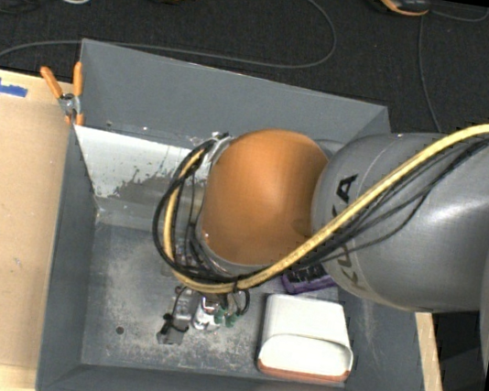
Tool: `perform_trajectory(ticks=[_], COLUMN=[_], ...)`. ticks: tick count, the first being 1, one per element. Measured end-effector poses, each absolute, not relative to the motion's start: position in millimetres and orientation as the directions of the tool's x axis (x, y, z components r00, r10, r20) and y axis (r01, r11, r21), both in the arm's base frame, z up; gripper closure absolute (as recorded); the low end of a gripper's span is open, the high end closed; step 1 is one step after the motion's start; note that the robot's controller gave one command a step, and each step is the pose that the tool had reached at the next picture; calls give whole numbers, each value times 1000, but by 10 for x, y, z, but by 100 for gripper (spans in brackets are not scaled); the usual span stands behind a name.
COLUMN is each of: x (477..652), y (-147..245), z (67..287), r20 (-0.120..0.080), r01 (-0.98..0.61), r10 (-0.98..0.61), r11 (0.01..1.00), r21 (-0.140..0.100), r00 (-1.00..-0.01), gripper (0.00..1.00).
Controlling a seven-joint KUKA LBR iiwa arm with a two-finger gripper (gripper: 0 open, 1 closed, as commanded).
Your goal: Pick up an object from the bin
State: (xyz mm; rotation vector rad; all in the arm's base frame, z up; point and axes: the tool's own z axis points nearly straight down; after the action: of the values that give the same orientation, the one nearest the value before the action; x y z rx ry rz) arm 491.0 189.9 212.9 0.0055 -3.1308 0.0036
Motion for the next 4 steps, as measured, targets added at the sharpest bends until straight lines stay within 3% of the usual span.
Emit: perform_trajectory(ticks=[1, 2, 3, 4], x=[4930, 5313, 5551, 5625], y=[1883, 1226, 846, 486], z=[2173, 1183, 1558, 985], r20=[3, 4, -1, 9], r01=[3, -189, -441, -479], r10=[3, -189, -441, -479], r11=[1000, 982, 898, 878], r21=[-1, 0, 2, 3], r00=[-1000, -982, -898, -878], gripper=[0, 0, 0, 0])
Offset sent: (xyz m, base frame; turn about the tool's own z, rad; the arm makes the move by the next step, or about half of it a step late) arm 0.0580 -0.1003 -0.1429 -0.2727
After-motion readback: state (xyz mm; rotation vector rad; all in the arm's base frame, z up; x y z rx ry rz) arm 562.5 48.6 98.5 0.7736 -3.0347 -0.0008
